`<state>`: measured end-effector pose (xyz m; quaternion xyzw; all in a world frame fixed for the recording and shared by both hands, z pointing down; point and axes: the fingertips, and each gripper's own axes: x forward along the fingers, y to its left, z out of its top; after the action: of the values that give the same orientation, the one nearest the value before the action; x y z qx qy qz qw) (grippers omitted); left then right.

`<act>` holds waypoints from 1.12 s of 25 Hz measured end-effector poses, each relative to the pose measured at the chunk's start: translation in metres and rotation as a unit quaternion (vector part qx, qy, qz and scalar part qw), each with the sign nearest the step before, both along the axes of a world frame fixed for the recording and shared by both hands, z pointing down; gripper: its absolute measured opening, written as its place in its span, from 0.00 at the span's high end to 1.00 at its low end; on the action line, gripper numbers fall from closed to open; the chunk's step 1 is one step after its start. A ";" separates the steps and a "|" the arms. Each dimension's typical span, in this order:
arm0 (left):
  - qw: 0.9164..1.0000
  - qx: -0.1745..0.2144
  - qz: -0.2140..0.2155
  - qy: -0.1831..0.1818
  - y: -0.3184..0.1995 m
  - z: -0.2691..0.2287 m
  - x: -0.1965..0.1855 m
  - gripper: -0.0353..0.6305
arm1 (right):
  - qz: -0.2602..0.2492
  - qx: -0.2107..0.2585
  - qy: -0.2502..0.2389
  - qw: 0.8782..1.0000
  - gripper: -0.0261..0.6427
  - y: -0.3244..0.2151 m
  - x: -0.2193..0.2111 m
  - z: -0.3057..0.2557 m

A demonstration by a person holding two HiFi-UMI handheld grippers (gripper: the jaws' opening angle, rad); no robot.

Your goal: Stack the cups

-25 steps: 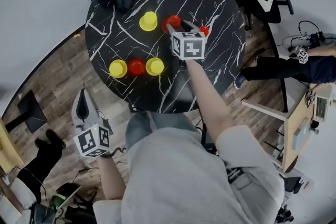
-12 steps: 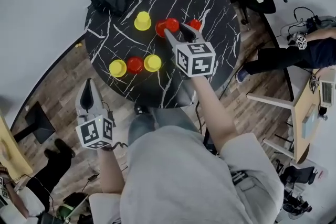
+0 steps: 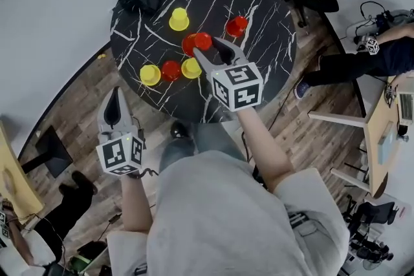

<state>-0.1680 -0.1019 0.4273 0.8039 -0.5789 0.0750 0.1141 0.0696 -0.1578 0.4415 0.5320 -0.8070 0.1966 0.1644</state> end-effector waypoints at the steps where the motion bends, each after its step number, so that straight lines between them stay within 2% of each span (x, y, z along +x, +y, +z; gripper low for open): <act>1: 1.000 0.002 0.001 0.000 0.002 -0.001 -0.001 0.94 | -0.007 -0.001 0.001 1.000 0.65 0.004 -0.007 0.000; 8: 1.000 0.012 -0.008 -0.001 0.018 -0.007 -0.021 0.94 | -0.058 -0.009 0.015 0.998 0.65 0.021 -0.059 0.009; 16: 0.999 0.007 -0.046 0.000 0.038 -0.003 -0.060 0.94 | -0.104 -0.031 0.044 0.993 0.65 0.025 -0.107 0.026; 23: 0.997 0.002 -0.076 0.003 0.048 0.002 -0.088 0.94 | -0.119 -0.056 0.080 0.988 0.65 0.023 -0.125 0.044; 28: 0.996 -0.001 -0.085 0.005 0.051 0.005 -0.097 0.94 | -0.117 -0.063 0.084 0.988 0.65 0.022 -0.129 0.051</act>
<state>-0.2654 -0.0508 0.4326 0.7521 -0.6443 0.0619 0.1238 -0.0599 -0.1359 0.4921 0.4372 -0.8330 0.1810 0.2868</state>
